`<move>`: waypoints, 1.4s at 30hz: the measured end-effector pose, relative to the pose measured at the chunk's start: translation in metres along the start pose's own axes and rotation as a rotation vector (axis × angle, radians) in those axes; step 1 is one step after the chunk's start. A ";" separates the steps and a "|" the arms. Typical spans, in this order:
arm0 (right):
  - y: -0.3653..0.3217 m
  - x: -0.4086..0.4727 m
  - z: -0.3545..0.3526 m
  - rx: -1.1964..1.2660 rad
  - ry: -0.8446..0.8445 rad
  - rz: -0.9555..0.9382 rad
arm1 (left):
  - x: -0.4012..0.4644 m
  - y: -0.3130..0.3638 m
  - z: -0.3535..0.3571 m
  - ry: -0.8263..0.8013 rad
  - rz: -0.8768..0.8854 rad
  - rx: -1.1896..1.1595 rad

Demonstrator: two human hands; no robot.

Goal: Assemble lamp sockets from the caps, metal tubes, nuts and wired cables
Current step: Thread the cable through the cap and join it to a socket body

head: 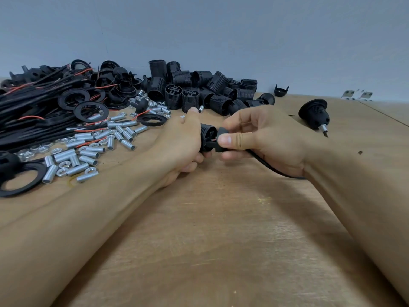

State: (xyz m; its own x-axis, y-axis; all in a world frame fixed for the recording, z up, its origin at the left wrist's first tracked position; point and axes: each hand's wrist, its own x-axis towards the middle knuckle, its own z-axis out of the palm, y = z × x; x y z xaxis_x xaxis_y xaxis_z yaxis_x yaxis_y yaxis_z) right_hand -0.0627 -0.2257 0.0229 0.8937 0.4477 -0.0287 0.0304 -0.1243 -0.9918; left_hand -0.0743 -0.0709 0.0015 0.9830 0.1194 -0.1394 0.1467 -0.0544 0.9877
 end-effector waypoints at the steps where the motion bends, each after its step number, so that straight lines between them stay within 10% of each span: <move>1: 0.000 0.000 0.001 0.040 0.008 0.018 | 0.000 0.000 0.000 -0.004 -0.007 -0.012; 18: 0.008 0.004 0.010 0.075 0.082 0.010 | 0.000 -0.002 0.000 0.005 0.022 -0.035; 24: -0.003 -0.001 -0.001 0.146 -0.006 -0.038 | 0.000 0.009 -0.019 -0.305 -0.033 -0.131; 36: 0.003 -0.011 0.016 -0.182 0.059 -0.202 | -0.012 0.000 0.000 0.072 0.021 -0.152; 42: 0.002 -0.012 0.014 -0.175 0.064 -0.222 | -0.010 0.001 -0.002 -0.017 -0.025 -0.155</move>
State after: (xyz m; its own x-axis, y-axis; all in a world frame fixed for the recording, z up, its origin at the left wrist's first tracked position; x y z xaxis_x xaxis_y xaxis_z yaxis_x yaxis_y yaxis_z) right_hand -0.0798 -0.2188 0.0191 0.8827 0.4252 0.2002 0.3003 -0.1825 -0.9362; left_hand -0.0838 -0.0705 0.0038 0.9811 0.1021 -0.1645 0.1541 0.1019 0.9828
